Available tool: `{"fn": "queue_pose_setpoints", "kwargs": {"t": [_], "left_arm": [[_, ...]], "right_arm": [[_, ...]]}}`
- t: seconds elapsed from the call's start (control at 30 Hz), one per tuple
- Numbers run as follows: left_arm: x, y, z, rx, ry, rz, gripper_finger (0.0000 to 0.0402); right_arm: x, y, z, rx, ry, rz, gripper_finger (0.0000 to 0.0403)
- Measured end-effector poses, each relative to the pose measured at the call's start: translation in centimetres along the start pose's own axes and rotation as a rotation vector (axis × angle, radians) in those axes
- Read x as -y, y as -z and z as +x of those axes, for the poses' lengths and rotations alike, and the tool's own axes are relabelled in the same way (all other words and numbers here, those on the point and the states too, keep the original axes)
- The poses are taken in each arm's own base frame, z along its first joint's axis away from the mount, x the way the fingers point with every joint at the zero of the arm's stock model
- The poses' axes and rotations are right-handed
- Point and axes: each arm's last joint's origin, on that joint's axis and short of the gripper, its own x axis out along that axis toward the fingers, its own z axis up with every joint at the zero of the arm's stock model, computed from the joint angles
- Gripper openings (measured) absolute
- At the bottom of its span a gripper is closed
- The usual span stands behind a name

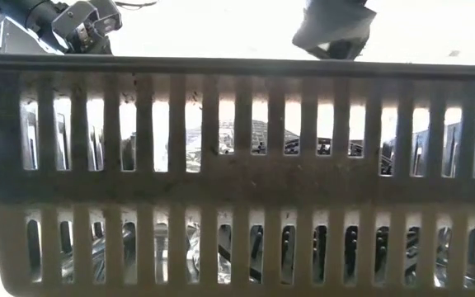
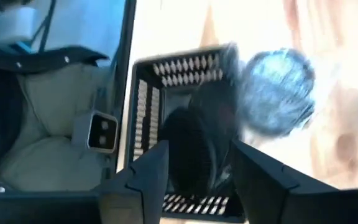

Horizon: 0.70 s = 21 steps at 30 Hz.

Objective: Pick & Place Travel size toiletries
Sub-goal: Put the green bottle into the middle right black bin

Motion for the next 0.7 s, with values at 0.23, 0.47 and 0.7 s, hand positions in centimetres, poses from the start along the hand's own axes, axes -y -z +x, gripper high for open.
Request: {"fn": "queue_pose_setpoints", "kwargs": {"t": [0.23, 0.47, 0.7], "left_arm": [[0.0, 0.0, 0.0, 0.0, -0.001, 0.0, 0.001], [0.0, 0.0, 0.0, 0.0, -0.001, 0.0, 0.001], [0.0, 0.0, 0.0, -0.001, 0.0, 0.027, 0.001]], "right_arm": [[2.7, -1.8, -2.1, 0.02, 0.08, -0.082, 0.0139], [6.2, -3.4, -2.7, 0.046, 0.159, -0.092, 0.0122], [9.2, -4.7, -3.3, 0.055, 0.219, -0.153, 0.0111]]}}
